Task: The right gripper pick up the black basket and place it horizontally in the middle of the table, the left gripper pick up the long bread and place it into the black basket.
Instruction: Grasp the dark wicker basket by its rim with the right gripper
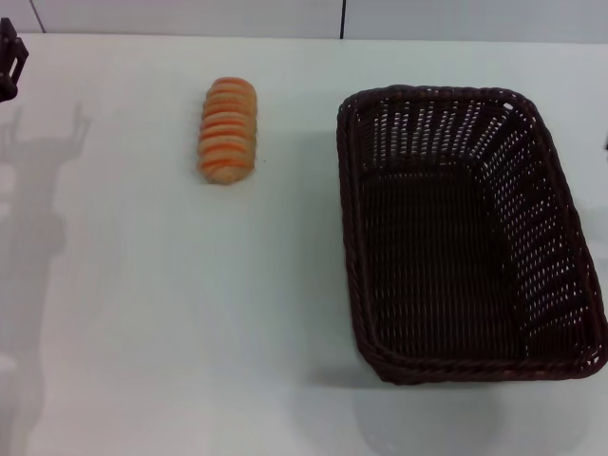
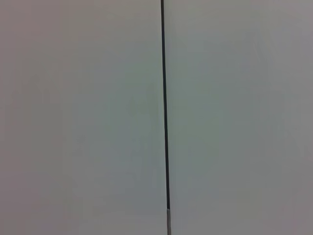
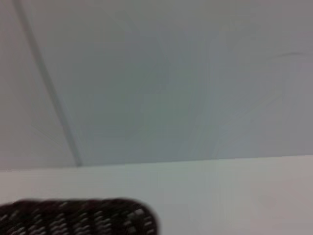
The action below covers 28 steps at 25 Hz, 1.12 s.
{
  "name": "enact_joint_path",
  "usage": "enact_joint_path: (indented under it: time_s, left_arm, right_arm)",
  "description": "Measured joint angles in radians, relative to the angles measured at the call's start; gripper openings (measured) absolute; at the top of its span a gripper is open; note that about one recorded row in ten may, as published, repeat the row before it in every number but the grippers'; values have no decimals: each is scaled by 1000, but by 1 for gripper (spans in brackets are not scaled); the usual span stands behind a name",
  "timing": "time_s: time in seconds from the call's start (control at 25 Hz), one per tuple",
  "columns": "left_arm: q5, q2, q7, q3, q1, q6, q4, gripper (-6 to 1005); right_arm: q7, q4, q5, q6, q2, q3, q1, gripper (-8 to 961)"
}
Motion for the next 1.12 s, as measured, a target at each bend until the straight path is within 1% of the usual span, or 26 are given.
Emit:
enact_joint_path:
  time_s: [0.04, 0.08, 0.12, 0.16, 0.28, 0.52, 0.92, 0.96, 1.0, 1.04, 1.12]
  left_arm:
    - [0, 0, 0, 0, -1, -1, 0, 861]
    - [0, 0, 0, 0, -3, -2, 0, 861]
    - [0, 0, 0, 0, -3, -2, 0, 861]
    - [0, 0, 0, 0, -3, -2, 0, 861]
    - [0, 0, 0, 0, -4, -2, 0, 860]
    - [3, 0, 0, 0, -9, -5, 3, 860]
    - [5, 0, 0, 5, -1, -7, -1, 861]
    - [5, 0, 0, 6, -1, -7, -1, 861]
    - [5, 0, 0, 6, -1, -7, -1, 861]
    - [4, 0, 0, 6, -1, -7, -1, 861]
    - [5, 0, 0, 6, -1, -7, 0, 861]
  right_arm:
    - [-43, -7, 3, -28, 21, 11, 5, 833]
    - [-64, -13, 9, -45, 28, 11, 8, 833]
    - [-81, -21, 20, -58, 32, 8, 12, 834]
    - [-98, -31, 52, -72, 28, 1, 19, 834]
    - [-111, -34, 78, -81, 27, 0, 26, 835]
    - [-115, -12, 88, -132, 28, 7, 44, 834]
    - [-109, 64, 94, -197, 31, 23, 97, 834]
    - [-109, 95, 106, -200, 30, 27, 117, 834]
    - [-109, 95, 106, -200, 30, 27, 117, 834]
    - [-108, 129, 117, -201, 29, 33, 139, 834]
    - [-108, 147, 119, -201, 29, 37, 152, 834]
